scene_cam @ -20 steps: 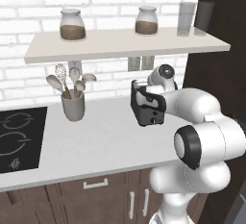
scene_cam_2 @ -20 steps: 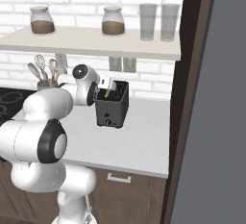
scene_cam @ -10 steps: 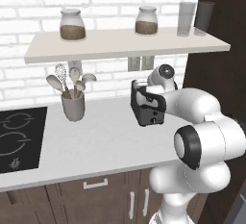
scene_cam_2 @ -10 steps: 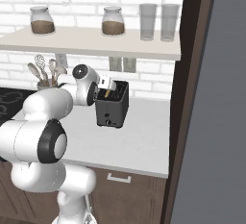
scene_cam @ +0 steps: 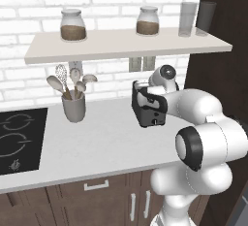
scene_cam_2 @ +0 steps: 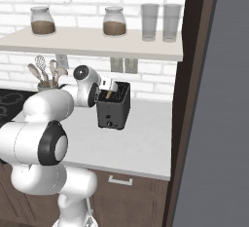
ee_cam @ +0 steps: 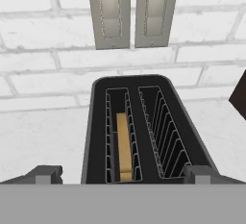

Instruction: Start the toaster. Once the lever pops up, take the bread to the plate on the dining counter.

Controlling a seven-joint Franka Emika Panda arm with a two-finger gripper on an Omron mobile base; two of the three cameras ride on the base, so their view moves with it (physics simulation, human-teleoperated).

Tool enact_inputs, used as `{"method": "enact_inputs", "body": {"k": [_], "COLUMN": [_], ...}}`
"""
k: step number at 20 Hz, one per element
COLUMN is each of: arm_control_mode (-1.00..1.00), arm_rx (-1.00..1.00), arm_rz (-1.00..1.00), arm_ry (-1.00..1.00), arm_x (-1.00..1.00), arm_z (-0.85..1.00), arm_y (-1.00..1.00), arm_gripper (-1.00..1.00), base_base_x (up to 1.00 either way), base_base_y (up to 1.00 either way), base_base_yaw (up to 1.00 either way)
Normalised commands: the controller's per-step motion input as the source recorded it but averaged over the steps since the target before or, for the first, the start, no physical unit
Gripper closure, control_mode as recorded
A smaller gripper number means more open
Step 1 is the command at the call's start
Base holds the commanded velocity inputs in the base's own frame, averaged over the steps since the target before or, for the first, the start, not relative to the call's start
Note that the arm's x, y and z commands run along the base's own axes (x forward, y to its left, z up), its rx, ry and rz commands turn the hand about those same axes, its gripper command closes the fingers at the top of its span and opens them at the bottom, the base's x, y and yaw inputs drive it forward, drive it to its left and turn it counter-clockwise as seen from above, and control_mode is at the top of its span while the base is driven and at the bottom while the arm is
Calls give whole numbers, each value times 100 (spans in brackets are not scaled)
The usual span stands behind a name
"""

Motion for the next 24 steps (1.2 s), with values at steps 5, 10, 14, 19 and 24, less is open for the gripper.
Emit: {"method": "enact_inputs", "body": {"k": [5, 10, 14, 19, 24], "arm_control_mode": [-100, -100, -100, -100, -100], "arm_rx": [0, 0, 0, 0, 0], "arm_rz": [0, 0, 0, 0, 0], "arm_ry": [0, 0, 0, 0, 0], "arm_x": [0, 0, 0, 0, 0], "arm_z": [0, 0, 0, 0, 0], "arm_y": [0, 0, 0, 0, 0], "arm_gripper": [-100, -100, -100, -100, -100], "base_base_x": [0, 0, 0, 0, 0], "base_base_y": [0, 0, 0, 0, 0], "base_base_yaw": [0, 0, 0, 0, 0]}}
